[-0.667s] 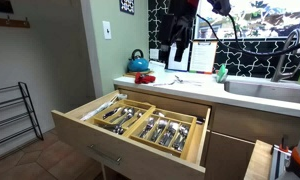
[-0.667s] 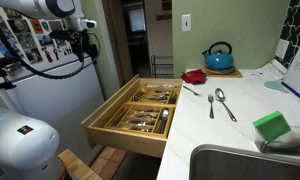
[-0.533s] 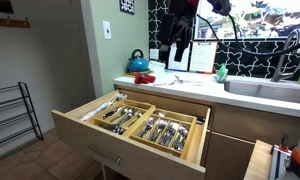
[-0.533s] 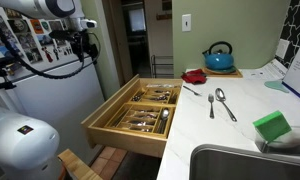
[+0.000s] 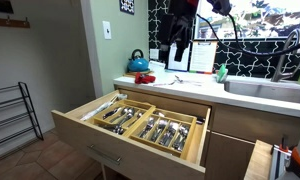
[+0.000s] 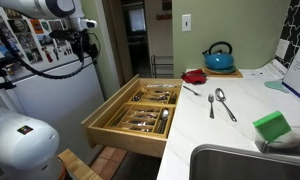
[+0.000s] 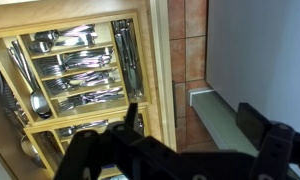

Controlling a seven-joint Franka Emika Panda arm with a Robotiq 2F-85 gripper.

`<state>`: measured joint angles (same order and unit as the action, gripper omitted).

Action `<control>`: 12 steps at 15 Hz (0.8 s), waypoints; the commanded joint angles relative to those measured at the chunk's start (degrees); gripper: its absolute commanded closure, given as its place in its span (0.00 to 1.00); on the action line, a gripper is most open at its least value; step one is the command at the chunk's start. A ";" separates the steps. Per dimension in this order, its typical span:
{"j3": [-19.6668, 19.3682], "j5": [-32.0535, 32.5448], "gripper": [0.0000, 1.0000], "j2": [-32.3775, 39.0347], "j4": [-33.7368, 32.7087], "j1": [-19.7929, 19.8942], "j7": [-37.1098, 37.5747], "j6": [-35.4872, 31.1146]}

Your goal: Turn one fork to the left

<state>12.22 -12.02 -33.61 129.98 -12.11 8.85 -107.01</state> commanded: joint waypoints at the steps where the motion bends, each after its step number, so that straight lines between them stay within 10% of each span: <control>1: -1.55 -2.30 0.00 3.43 -3.66 3.09 5.76 0.66; 12: -10.90 -1.67 0.00 14.97 -12.15 15.62 17.82 0.93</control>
<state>2.08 -12.83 -23.50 121.98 1.22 21.72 -107.26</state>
